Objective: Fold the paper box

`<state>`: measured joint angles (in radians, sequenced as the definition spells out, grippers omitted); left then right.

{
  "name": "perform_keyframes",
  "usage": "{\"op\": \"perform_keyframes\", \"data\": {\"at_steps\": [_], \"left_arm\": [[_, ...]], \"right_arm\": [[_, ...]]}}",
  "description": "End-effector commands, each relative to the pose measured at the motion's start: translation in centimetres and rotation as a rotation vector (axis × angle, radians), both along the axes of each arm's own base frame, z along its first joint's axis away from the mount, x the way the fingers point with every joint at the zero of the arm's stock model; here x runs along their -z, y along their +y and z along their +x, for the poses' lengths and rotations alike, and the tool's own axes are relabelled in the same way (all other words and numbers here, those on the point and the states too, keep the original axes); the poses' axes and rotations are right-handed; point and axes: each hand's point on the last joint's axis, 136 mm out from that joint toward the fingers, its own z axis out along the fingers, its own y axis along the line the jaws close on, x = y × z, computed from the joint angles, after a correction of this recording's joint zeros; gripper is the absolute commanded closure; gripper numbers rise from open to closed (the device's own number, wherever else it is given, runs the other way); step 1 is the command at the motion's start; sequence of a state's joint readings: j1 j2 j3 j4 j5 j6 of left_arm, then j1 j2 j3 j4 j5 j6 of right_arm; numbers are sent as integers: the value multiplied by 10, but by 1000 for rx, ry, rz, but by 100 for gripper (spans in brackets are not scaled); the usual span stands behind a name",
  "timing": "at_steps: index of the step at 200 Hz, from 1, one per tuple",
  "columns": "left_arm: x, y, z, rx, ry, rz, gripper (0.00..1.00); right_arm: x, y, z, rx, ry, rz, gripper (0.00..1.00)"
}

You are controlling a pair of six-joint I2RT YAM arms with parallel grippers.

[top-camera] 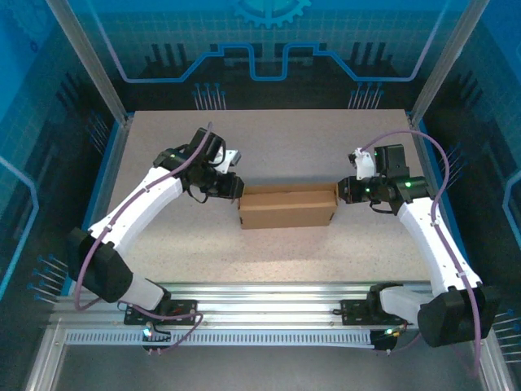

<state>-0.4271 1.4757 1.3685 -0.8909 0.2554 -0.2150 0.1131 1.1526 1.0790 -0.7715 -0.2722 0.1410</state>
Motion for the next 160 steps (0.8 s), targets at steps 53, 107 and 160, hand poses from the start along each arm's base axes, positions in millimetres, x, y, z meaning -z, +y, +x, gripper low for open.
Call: {"op": "perform_keyframes", "data": {"at_steps": [53,107,160], "left_arm": [[-16,-5,1,-54,43,-28,86],[-4,-3,-4,-66,63,-27,86],[13,2,-15,-94,88,-34,85]], "right_arm": [[6,12,-8,-24,52,2,94],[18,13,-14,-24,67,-44,96],[29,-1,-22,13,56,-156,96]]}}
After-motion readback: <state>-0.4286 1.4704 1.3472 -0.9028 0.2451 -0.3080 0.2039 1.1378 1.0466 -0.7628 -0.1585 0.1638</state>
